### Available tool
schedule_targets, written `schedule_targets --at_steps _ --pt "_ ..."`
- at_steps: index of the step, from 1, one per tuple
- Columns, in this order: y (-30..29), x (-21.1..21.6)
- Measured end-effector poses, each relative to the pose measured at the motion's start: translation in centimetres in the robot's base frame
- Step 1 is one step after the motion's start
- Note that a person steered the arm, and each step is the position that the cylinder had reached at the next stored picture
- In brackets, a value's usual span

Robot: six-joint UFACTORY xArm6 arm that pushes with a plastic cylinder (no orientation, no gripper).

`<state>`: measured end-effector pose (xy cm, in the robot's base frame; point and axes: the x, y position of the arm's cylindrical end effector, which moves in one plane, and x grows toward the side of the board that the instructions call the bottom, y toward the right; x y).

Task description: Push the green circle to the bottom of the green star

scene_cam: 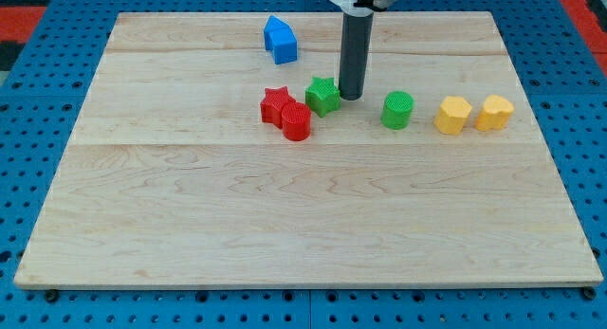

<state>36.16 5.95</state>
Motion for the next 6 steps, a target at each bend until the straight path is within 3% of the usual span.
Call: schedule_targets --at_steps 1,4,6 --pt "0.3 -0.3" --pt "8.6 -0.5" --pt "4.2 3.4"
